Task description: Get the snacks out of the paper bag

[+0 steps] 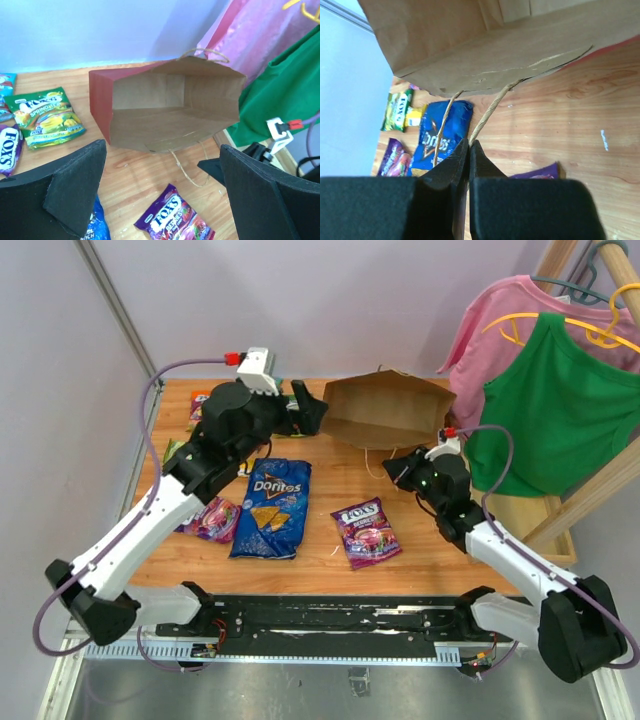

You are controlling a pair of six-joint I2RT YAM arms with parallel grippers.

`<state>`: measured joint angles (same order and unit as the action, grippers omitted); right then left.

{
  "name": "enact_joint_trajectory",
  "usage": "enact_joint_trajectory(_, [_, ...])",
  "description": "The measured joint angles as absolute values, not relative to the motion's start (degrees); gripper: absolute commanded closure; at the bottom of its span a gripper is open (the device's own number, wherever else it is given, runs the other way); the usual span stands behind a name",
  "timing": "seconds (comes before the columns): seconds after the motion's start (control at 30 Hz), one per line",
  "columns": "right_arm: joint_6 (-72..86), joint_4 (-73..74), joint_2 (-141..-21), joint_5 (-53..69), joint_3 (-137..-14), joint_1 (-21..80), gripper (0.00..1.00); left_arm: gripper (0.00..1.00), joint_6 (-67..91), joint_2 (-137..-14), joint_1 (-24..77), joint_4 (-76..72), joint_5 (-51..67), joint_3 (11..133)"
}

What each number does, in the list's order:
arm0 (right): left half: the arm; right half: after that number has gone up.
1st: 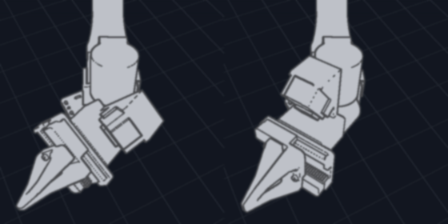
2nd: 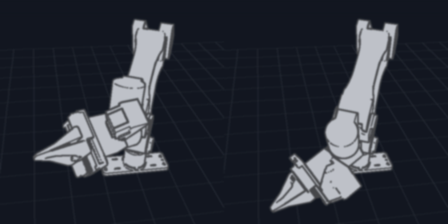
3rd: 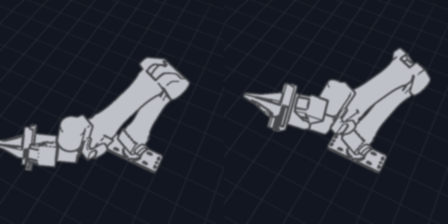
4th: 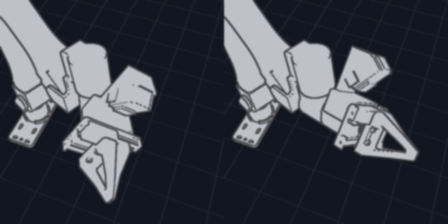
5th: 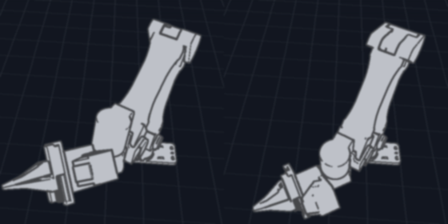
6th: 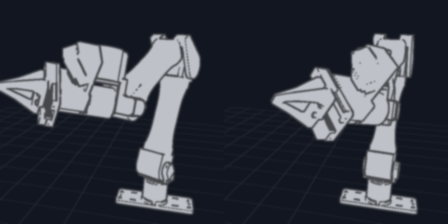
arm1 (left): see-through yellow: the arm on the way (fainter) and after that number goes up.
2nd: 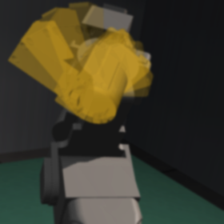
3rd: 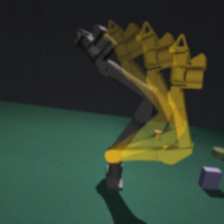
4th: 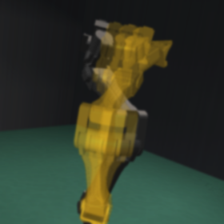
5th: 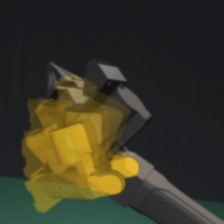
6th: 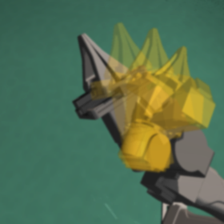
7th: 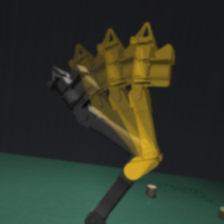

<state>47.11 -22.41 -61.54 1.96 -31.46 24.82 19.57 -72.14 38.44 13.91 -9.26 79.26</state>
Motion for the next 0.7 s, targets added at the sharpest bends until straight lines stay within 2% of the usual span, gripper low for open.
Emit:
enact_joint_trajectory(0.47, [45.2, -13.6, -63.0, 3.4, -41.8, 25.4, 0.99, 0.00, 20.4, -57.2, 38.4, 19.0, -10.9, 70.5])
enact_joint_trajectory(0.7, [44.5, -11.9, -62.8, 3.4, -45.7, 25.4, 0.99, 0.00, 21.3, -55.2, 38.4, 19.0, -11.3, 67.8])
